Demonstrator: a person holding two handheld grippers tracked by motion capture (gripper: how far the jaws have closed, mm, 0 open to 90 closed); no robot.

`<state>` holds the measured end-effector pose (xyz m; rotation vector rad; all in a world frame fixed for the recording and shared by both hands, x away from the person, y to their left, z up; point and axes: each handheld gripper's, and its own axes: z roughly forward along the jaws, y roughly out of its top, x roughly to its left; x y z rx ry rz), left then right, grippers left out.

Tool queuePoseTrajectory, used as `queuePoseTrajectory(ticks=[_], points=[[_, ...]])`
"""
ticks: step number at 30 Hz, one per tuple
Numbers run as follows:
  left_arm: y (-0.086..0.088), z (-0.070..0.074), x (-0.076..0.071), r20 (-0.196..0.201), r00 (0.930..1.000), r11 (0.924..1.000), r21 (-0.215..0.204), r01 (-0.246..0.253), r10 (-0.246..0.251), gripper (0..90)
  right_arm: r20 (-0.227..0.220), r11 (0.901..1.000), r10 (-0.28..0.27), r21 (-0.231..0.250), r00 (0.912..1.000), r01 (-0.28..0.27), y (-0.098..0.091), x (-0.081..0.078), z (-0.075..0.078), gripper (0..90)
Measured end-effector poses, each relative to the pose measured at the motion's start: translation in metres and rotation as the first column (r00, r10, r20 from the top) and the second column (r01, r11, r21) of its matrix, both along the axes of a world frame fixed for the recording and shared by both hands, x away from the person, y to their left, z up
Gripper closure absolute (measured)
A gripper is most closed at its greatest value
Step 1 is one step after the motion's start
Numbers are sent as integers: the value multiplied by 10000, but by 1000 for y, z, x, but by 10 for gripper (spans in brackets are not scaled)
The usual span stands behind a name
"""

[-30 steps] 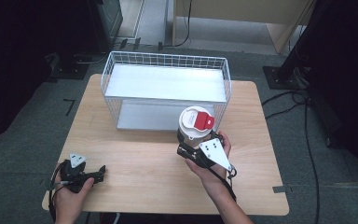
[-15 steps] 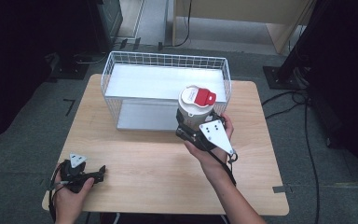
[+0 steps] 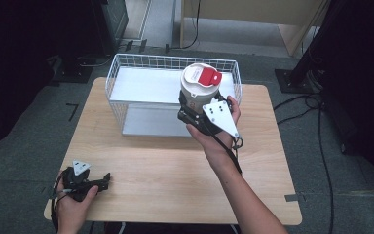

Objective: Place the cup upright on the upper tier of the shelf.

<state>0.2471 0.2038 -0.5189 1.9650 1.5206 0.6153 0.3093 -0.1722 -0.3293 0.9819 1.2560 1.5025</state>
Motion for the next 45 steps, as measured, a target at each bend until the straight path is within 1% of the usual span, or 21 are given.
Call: queuePoseTrajectory(ticks=[5,6,7,10,11,12,13,14,15,16,17,20,26,27,33,34,36,41,42,43,45], points=[[0,0,0,-7,10000,10000,1,2,-2,0,-1,9999,-62,-96,10000,62,6,14,7,123],[0,0,0,-15,10000,10000,-1,4,-4,0,-21,9999,-113,-78,9999,113,8,21,9,123],[0,0,0,-16,10000,10000,1,7,-7,0,-21,9999,-113,-78,9999,113,8,21,9,123],[0,0,0,-14,10000,10000,-2,5,-5,0,-44,9997,-220,-144,9997,220,12,33,11,123],[0,0,0,-13,10000,10000,0,5,-5,0,-85,9993,-310,-224,9995,308,14,42,13,123],[0,0,0,1,10000,10000,-4,1,-1,0,-112,9992,-331,-249,9994,328,15,46,13,123],[0,0,0,1,10000,10000,-4,1,-1,0,-159,9991,-343,-248,9993,339,17,50,14,123],[0,0,0,0,10000,10000,-2,1,-1,0,-159,9991,-343,-248,9993,339,17,50,14,123],[0,0,0,5,10000,10000,-3,0,0,0,-257,9991,-384,-180,9989,380,20,59,14,123],[0,0,0,5,10000,10000,-3,0,0,0,-257,9991,-384,-180,9989,380,20,59,14,123],[0,0,0,-12,10000,10000,20,15,-15,0,-332,9991,-409,-144,9986,404,22,67,15,123],[0,0,0,2,10000,10000,-2,1,-1,0,-427,9987,-490,-122,9979,486,25,77,15,123],[0,0,0,4,10000,10000,0,2,-2,0,-675,9972,-700,-316,9953,680,28,98,12,123],[0,0,0,4,10000,10000,0,2,-2,0,-675,9972,-700,-316,9953,680,28,98,12,123],[0,0,0,33,10000,10000,-9,5,-5,0,-1248,9951,-956,111,9876,978,26,117,12,123],[0,0,0,17,10000,10000,14,20,-20,0,-1248,9951,-956,111,9876,978,26,117,12,123],[0,0,0,18,10000,10000,14,19,-19,0,-1449,9944,-1041,35,9840,1057,25,121,11,123],[0,0,0,15,10000,10000,15,22,-22,0,-1729,9944,-992,186,9799,1039,25,125,11,123],[0,0,0,24,10000,10000,-5,7,-7,0,-1856,9952,-913,189,9784,964,24,126,12,123],[0,0,0,25,10000,10000,-1,9,-9,0,-2064,9954,-916,88,9742,955,25,128,11,122],[0,0,0,25,10000,10000,-5,7,-7,0,-2097,9958,-878,72,9738,913,25,128,10,122]])
